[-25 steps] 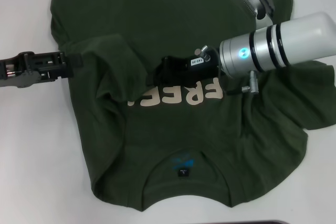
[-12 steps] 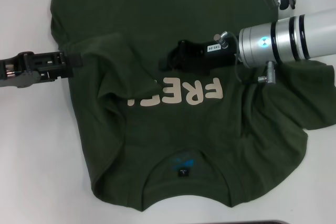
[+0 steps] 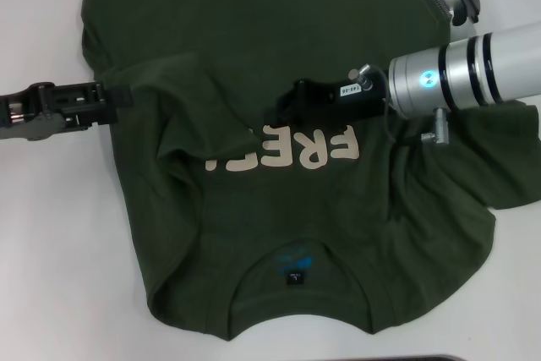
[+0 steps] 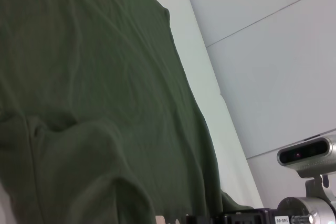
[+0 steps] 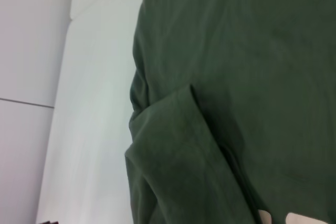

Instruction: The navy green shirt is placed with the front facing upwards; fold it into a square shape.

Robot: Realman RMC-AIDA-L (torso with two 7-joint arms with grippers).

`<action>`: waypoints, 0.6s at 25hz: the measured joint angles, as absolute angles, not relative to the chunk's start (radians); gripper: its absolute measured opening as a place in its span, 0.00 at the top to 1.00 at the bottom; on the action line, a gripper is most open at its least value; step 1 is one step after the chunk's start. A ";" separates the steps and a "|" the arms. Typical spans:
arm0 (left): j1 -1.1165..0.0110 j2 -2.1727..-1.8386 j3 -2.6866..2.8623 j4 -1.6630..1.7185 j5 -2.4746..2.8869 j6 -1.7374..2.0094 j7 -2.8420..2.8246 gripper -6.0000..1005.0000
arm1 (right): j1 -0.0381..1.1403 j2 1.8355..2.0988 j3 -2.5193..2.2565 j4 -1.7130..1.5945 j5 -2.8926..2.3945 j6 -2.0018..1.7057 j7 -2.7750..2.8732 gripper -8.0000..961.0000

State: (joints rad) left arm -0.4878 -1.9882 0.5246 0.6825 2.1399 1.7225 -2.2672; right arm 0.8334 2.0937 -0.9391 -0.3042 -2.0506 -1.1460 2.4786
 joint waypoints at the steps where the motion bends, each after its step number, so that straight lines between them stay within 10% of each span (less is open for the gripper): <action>1: -0.488 -1.989 0.525 0.683 2.140 1.722 -2.267 0.31 | 0.836 2.095 -0.947 -0.304 -2.051 -1.140 2.479 0.95; 15: -0.487 -1.989 0.525 0.683 2.140 1.723 -2.267 0.31 | 0.854 2.105 -0.978 -0.285 -2.044 -1.074 2.475 0.71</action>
State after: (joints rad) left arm -0.4872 -1.9895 0.5247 0.6825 2.1399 1.7225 -2.2672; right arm 0.8544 2.1051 -0.9781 -0.2845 -2.0435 -1.0742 2.4752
